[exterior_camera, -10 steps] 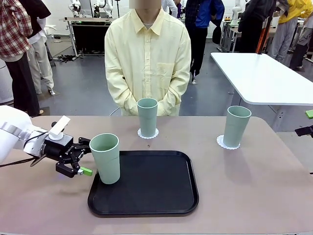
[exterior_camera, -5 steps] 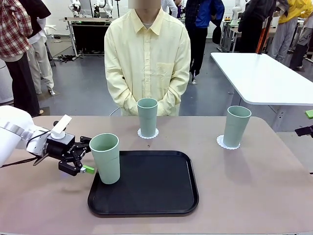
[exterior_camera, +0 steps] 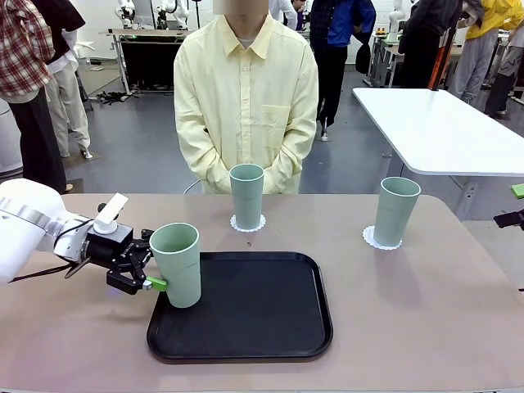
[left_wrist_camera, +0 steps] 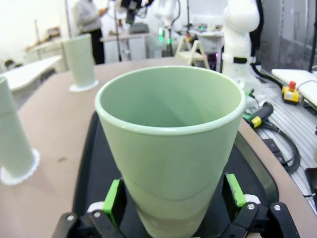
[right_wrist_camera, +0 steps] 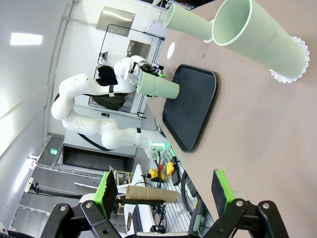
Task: Place coasters on the table and set cups on them.
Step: Take one Reusable plastic cup from the Flat Tray and place it on a coaster set by the human.
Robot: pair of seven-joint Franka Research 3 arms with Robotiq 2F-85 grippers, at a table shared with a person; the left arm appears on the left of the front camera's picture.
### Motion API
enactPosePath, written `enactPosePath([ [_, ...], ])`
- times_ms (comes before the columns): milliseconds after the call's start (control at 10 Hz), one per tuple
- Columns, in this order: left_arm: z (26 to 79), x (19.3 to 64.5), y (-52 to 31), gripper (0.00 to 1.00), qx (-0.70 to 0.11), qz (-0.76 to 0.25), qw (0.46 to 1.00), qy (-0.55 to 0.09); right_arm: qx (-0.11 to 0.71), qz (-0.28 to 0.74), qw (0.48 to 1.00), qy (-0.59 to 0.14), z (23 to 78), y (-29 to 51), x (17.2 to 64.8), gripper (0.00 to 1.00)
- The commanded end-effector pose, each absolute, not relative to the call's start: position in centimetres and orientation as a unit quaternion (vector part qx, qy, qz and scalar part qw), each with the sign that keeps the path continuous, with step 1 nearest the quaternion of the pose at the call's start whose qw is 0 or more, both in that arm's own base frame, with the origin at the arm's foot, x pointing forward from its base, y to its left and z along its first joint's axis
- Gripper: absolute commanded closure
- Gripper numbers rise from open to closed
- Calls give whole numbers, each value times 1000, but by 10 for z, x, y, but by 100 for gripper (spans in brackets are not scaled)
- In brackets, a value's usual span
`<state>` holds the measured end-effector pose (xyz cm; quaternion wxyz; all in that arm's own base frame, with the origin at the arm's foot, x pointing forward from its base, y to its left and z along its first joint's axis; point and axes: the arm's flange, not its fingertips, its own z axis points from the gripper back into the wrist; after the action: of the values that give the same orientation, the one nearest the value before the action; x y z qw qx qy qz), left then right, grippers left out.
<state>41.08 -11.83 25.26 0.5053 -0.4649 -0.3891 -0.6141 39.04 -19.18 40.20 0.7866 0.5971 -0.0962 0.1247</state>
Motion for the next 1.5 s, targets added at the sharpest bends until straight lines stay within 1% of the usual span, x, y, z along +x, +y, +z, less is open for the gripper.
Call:
enactPosePath([
  [0,248,413,-133,0,-454,-620,497,-403,597,123,787,-95,403,-191,390,0],
  [300,245,411,-144,0,-456,-620,496,-402,597,123,787,-95,403,-191,390,0],
  [400,245,412,-143,60,-457,-622,493,-402,597,123,787,-95,403,-191,390,0],
  [500,245,412,-144,60,-458,-619,495,-403,597,123,787,-95,403,-191,390,0],
  [600,246,412,-145,100,-459,-617,495,-404,597,123,787,-95,403,-191,390,0],
  [700,248,410,-145,65,-459,-617,496,-404,597,123,787,-95,403,-191,390,0],
  [800,254,406,-144,100,-459,-613,506,-397,597,123,787,-95,403,-191,390,0],
  [900,270,401,-143,100,-452,-593,537,-395,597,123,787,-95,403,-191,390,0],
  [1000,306,399,-140,100,-437,-564,576,-399,597,123,787,-95,403,-191,390,0],
  [1100,340,395,-135,100,-421,-561,585,-408,597,123,787,-95,403,-191,390,0],
  [1200,371,394,-128,100,-414,-568,578,-415,597,123,787,-95,403,-191,390,0],
  [1400,413,398,-119,100,-411,-557,591,-414,597,123,787,-95,403,-191,390,0],
])
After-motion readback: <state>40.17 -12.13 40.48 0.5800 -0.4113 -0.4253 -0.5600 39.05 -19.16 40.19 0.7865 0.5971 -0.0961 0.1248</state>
